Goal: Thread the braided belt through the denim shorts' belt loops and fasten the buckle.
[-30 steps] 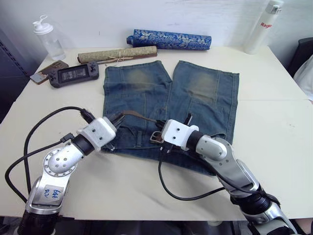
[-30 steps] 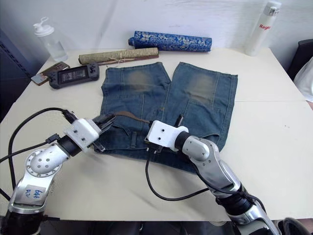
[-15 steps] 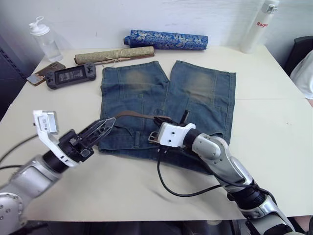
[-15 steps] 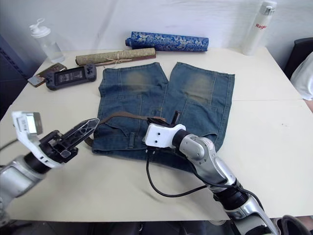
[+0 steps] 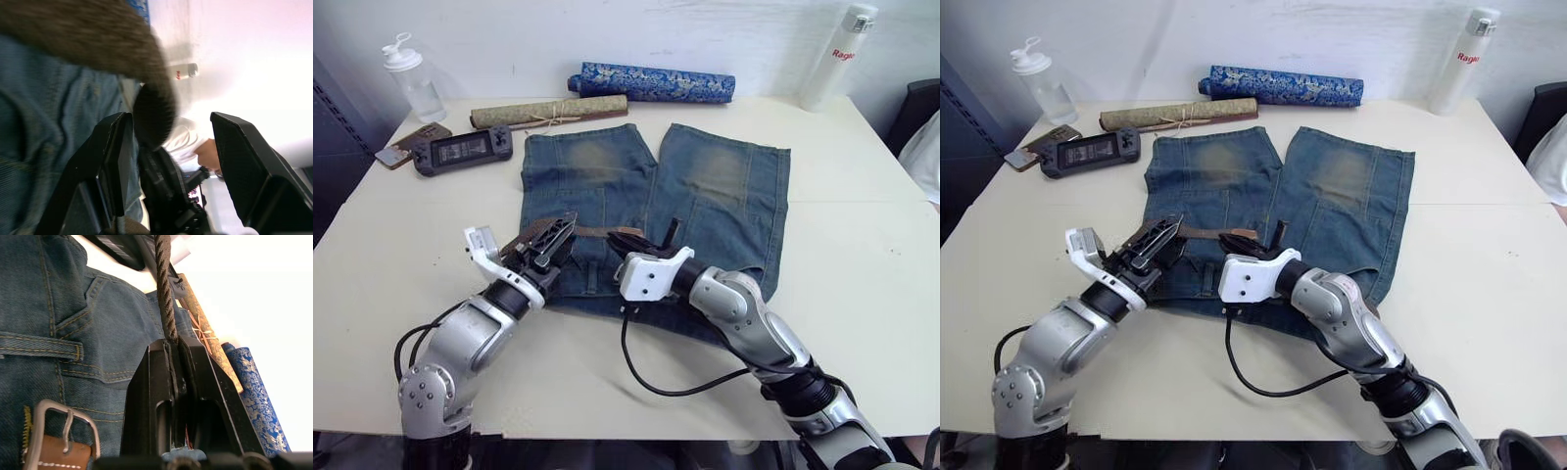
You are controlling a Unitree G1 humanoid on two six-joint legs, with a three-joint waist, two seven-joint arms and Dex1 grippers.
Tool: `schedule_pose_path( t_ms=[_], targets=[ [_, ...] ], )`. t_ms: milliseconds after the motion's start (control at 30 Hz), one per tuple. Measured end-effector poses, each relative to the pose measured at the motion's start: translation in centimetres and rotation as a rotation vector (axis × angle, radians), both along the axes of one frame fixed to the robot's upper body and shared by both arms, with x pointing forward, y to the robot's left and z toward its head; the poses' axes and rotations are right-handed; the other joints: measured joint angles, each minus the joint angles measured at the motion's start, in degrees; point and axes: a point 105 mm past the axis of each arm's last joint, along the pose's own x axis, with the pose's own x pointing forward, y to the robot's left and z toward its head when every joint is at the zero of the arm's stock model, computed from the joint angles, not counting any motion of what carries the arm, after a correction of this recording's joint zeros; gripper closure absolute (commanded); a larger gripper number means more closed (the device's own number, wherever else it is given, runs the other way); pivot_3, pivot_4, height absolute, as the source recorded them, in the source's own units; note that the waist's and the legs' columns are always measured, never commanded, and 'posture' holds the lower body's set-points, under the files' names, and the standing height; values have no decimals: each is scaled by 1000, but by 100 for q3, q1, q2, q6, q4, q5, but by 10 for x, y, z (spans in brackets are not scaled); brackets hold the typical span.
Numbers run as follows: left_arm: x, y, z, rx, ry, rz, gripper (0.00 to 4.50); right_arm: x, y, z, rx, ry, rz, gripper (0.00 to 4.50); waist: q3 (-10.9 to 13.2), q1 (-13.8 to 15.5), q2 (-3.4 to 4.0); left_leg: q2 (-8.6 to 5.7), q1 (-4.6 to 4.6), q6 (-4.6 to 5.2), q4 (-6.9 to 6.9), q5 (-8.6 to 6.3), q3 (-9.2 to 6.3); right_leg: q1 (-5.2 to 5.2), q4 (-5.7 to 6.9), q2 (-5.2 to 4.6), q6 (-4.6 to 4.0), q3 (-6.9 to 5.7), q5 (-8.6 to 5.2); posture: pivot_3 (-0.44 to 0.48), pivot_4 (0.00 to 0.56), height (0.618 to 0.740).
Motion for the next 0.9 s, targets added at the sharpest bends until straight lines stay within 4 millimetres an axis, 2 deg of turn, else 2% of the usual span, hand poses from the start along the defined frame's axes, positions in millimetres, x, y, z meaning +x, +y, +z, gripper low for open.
schedule_pose_path(
  t_ms=[133, 233, 367, 400, 667, 800, 900],
  targets=[
    [5, 1, -8, -18, 52, 19, 1692, -1, 0, 0, -5, 2, 6, 4500, 0, 9, -1, 0, -1, 0, 0, 0, -4, 0, 3, 2, 3, -1, -1, 0, 150, 637],
    [5, 0, -8, -22, 53, 15, 2450, -1, 1, -1, -6, 2, 7, 4500, -1, 13, -2, -1, -2, 0, 1, 0, -4, 0, 3, 2, 2, 0, -2, 0, 150, 637],
    [5, -2, -9, -32, 64, 14, 4248, -1, 1, 0, -4, 2, 7, 4500, -1, 9, -2, 0, -1, 0, 1, 0, -4, 0, 2, 3, 2, 0, -2, 0, 150, 637],
    [5, -2, -9, -33, 64, 14, 4453, -1, 0, 0, -4, 1, 6, 4500, -1, 10, -2, 0, -1, 0, 1, 0, -4, 0, 3, 3, 3, 0, -2, 0, 150, 637],
    [5, -4, -9, -25, 63, 2, 4453, -1, 1, 0, -5, 7, 12, 4500, -1, 13, -2, 0, -1, 1, -1, 0, -4, 0, 1, 4, 1, 0, -3, 0, 150, 637],
    [6, -5, -10, -17, 58, -10, 4453, -3, 1, -6, 17, 67, 30, 4500, 0, 17, -2, 0, -2, 2, -1, -1, -4, 1, 0, 4, -1, 0, -4, 0, 150, 637],
    [8, -3, -9, -6, 46, -19, 4500, -4, 3, -9, 51, 131, 37, 3435, 0, 7, -1, 1, -1, 3, -2, -2, -6, 0, 0, 5, -3, 0, -5, 0, 150, 637]
  ],
)
